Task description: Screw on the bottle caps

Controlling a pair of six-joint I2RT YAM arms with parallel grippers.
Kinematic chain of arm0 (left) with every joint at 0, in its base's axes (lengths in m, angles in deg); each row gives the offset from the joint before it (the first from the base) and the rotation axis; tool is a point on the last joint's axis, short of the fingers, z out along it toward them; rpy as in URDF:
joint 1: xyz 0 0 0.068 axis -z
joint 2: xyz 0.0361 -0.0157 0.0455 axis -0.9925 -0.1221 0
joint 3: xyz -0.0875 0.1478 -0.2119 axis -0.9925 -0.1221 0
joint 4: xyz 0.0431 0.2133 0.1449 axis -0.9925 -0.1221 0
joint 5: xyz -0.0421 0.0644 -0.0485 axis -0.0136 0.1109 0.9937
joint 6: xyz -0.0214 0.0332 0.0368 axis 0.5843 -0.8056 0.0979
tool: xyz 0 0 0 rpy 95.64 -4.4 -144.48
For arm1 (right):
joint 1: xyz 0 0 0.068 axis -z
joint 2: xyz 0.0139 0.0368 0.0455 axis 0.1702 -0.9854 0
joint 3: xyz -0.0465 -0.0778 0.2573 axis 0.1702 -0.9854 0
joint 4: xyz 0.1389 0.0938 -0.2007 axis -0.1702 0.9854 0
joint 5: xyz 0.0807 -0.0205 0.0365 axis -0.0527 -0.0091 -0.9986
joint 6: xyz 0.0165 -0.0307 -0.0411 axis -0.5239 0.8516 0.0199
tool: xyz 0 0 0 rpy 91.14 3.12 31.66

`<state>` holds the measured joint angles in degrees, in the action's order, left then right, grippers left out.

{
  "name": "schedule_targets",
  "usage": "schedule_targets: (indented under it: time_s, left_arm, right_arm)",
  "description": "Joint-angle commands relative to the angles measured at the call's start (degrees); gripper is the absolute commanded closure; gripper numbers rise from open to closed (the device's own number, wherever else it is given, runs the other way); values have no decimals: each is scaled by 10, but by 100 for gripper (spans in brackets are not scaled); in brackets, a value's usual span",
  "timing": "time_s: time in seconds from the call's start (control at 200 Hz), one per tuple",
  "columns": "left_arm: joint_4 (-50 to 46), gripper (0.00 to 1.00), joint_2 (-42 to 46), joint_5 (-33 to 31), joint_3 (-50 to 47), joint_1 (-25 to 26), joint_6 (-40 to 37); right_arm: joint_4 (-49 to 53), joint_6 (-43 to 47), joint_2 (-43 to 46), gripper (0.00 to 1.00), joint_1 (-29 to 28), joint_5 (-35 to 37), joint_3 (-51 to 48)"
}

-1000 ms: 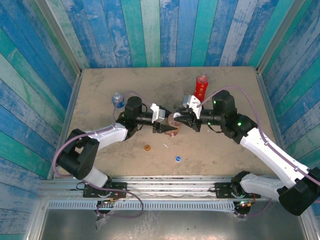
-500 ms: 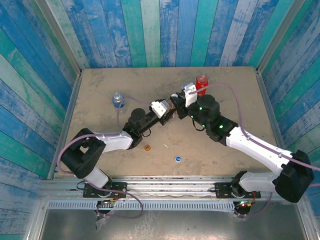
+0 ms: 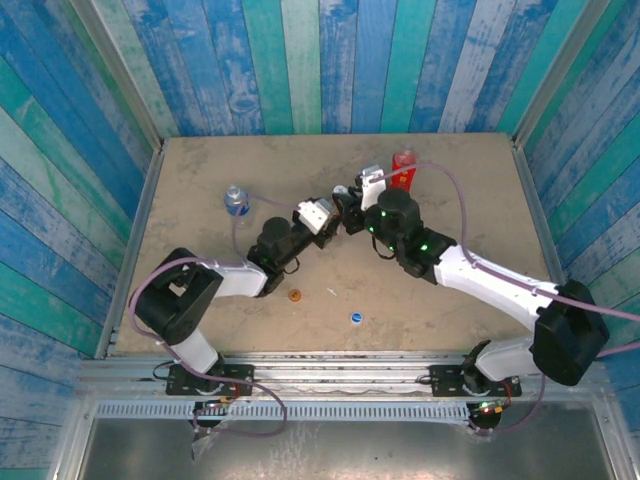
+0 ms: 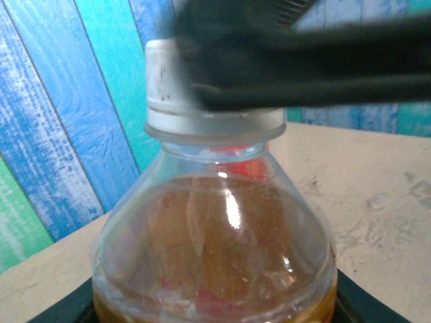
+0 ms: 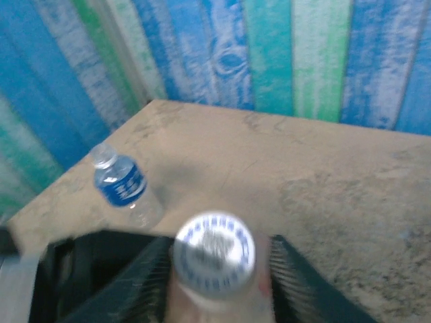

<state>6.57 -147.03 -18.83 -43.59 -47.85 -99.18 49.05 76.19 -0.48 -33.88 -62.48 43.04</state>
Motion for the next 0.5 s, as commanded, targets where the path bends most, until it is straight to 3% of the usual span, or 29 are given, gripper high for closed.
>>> schedule_targets:
  time_s: [0.0,0.09,0.215,0.31,0.496]
  left_arm:
    - [37,63,63,203,-15,-45,48]
    - [19,63,72,357,-10,-71,66]
    - [-6,61,73,492,6,-77,83]
    - [-32,62,75,534,19,-77,79]
    - [-51,63,80,558,29,-75,70]
  right_arm:
    - [31,96,57,45,21,-154,-9]
    - [52,122,99,38,49,-250,-14]
    - [127,171,140,36,64,-315,0]
    - [189,203,151,37,65,-342,24]
    - [229,233,143,39,63,-388,46]
